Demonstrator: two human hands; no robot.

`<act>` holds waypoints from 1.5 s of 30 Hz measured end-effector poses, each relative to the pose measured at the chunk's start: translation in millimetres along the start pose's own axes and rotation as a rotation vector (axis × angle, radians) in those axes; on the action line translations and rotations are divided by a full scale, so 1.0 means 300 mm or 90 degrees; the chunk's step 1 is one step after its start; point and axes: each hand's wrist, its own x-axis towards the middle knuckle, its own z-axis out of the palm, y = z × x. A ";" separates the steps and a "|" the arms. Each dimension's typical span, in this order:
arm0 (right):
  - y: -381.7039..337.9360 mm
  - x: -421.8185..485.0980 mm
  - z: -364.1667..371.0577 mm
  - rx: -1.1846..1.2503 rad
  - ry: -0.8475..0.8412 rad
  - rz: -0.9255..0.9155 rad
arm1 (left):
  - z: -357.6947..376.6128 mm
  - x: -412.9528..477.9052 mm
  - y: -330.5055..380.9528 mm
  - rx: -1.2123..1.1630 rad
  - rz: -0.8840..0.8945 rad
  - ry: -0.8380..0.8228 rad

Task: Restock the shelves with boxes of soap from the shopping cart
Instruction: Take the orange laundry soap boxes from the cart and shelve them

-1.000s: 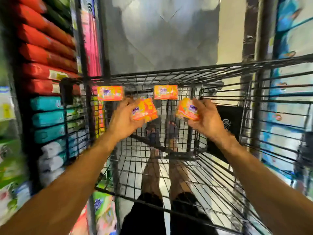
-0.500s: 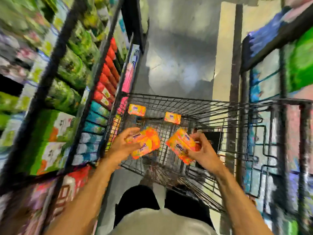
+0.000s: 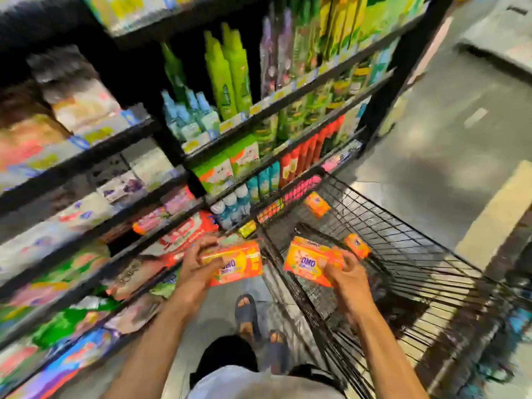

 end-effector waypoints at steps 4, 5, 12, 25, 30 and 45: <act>-0.030 -0.071 0.184 -0.061 -0.124 -0.017 | -0.185 -0.199 0.001 -0.114 0.025 0.111; -0.039 -0.097 0.240 -0.077 -0.156 -0.017 | -0.235 -0.251 0.000 -0.136 0.029 0.134; 0.025 -0.326 0.695 -0.176 -0.351 -0.056 | -0.666 -0.635 -0.063 -0.245 0.067 0.296; 0.439 -1.173 1.557 -0.250 -0.542 -0.099 | -1.601 -1.419 -0.201 -0.331 0.207 0.471; 0.508 -1.469 1.825 -0.275 -0.599 -0.108 | -1.896 -1.632 -0.232 -0.385 0.240 0.496; 0.519 -1.872 2.533 -0.272 -0.714 -0.143 | -2.588 -1.819 -0.164 -0.319 0.282 0.525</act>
